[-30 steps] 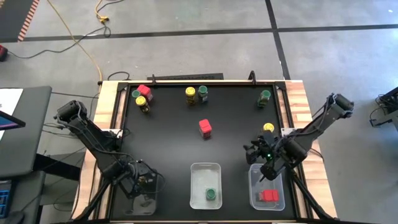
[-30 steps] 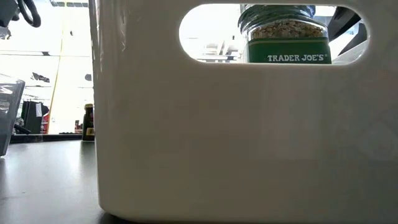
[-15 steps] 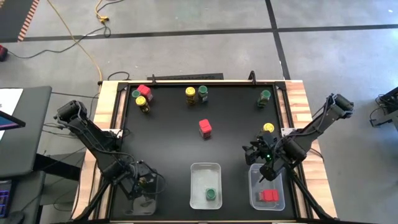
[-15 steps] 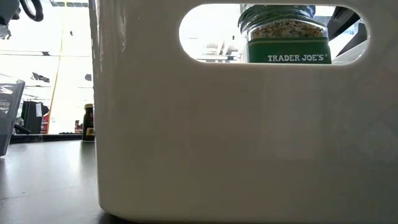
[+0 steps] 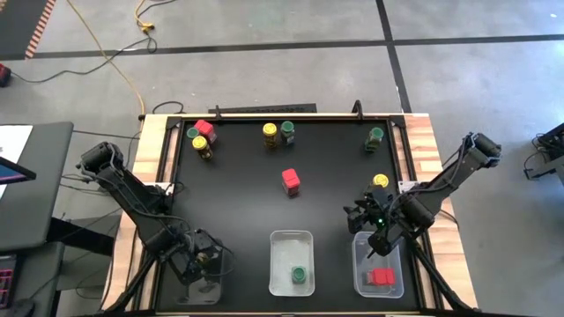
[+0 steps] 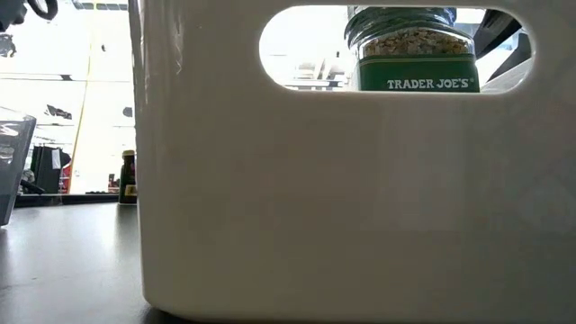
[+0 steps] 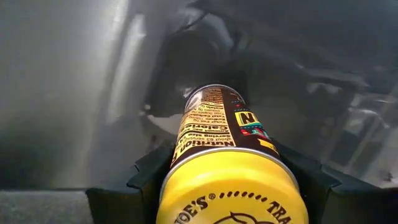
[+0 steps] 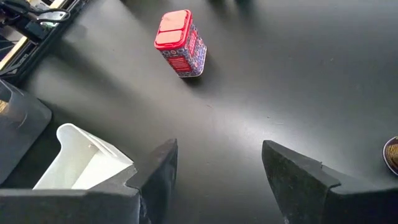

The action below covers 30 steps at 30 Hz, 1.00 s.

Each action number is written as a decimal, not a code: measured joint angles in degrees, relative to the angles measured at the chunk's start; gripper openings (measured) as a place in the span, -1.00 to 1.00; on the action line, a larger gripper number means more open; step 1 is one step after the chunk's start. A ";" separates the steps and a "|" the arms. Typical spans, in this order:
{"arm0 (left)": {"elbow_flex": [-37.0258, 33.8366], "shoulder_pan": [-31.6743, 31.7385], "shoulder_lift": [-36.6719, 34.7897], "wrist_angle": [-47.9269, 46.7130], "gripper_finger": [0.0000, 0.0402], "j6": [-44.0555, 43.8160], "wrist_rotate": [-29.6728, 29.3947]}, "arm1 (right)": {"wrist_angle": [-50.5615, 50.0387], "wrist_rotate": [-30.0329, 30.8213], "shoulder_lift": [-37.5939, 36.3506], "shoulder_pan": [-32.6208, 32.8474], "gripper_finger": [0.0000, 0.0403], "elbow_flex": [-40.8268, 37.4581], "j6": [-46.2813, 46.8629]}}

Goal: Sort spices by type
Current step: Put the bottom left yellow seasoning bottle into the black bin

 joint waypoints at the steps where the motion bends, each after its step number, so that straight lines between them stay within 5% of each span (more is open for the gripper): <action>1: 0.00 -0.02 0.00 0.51 0.12 0.12 0.06 | -0.02 0.00 0.00 0.00 0.29 0.00 0.00; 24: 4.94 -2.64 1.33 -0.65 0.12 -3.43 0.16 | -1.35 -0.02 -0.02 0.00 0.29 0.00 -0.05; 30: 4.92 -1.27 4.49 -7.74 0.12 0.72 0.63 | -1.55 -0.02 -0.02 0.00 0.29 0.00 -0.03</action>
